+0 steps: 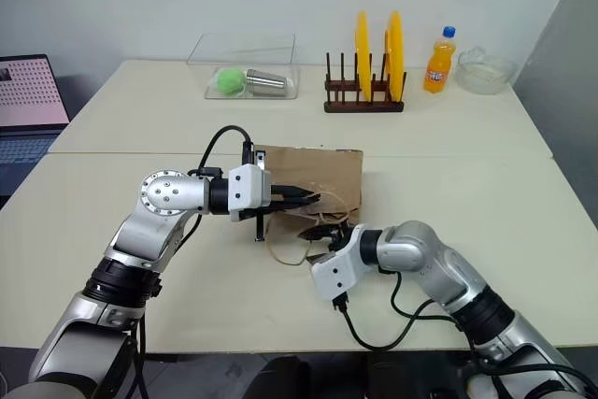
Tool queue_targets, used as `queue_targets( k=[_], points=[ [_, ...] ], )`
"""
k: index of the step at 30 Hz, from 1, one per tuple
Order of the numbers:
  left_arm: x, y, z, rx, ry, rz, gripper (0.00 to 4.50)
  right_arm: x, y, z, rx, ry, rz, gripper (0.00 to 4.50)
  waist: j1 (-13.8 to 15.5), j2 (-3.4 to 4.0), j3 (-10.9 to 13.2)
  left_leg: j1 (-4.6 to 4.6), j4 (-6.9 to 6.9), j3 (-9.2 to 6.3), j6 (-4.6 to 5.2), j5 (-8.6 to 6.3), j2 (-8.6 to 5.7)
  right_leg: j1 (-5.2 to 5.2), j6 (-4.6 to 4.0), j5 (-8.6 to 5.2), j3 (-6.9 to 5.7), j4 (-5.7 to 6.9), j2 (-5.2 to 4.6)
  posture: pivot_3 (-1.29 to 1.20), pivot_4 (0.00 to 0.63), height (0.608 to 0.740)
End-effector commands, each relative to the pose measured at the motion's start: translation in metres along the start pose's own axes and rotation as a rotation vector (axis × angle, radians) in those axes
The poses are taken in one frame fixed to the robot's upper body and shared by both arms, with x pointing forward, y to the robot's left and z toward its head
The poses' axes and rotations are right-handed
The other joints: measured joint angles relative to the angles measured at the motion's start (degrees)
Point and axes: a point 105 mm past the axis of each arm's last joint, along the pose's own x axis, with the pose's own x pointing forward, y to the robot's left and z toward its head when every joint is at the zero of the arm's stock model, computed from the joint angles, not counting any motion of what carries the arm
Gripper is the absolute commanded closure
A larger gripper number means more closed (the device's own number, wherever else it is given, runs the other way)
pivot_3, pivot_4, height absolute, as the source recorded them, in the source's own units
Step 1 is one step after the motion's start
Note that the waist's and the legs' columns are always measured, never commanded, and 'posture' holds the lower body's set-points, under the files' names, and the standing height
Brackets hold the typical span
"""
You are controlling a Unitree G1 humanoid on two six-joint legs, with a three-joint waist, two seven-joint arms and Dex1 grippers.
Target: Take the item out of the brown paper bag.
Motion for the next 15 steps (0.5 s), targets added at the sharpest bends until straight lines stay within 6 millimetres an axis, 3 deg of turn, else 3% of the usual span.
queue_targets(
  k=[1, 4, 11, 15],
  points=[
    [-0.006, 0.012, 0.010, 0.055, -0.017, 0.034, 4.50, 0.002, -0.008, 0.004, -0.041, -0.004, -0.043, 3.42, 0.0, 0.00, 0.0, 0.00, 0.01, 0.00, 0.00, 0.00, 0.00, 0.00, 0.00, 0.00, 0.00, 0.00, 0.00, 0.00, 0.150, 0.740],
    [-0.005, 0.014, 0.010, 0.055, -0.016, 0.034, 4.50, 0.003, -0.008, 0.004, -0.039, 0.001, -0.054, 4.47, 0.0, 0.00, 0.0, 0.00, 0.01, 0.00, 0.00, 0.00, 0.00, 0.00, 0.00, 0.00, 0.00, 0.02, 0.00, 0.00, 0.150, 0.740],
    [-0.003, 0.022, 0.014, 0.024, -0.022, 0.063, 4.50, 0.007, 0.005, 0.009, -0.017, -0.018, -0.016, 4.47, 0.0, 0.00, 0.0, 0.00, 0.02, 0.00, 0.01, -0.01, 0.00, 0.00, 0.00, 0.00, 0.00, 0.02, 0.00, 0.00, 0.150, 0.740],
    [-0.004, 0.043, 0.024, -0.037, -0.031, 0.135, 4.50, 0.009, 0.018, 0.010, -0.006, -0.020, 0.038, 4.47, 0.0, 0.00, 0.0, -0.02, 0.08, -0.03, 0.01, -0.01, 0.00, 0.01, 0.00, 0.00, -0.03, 0.04, 0.01, 0.00, 0.150, 0.740]
  ],
)
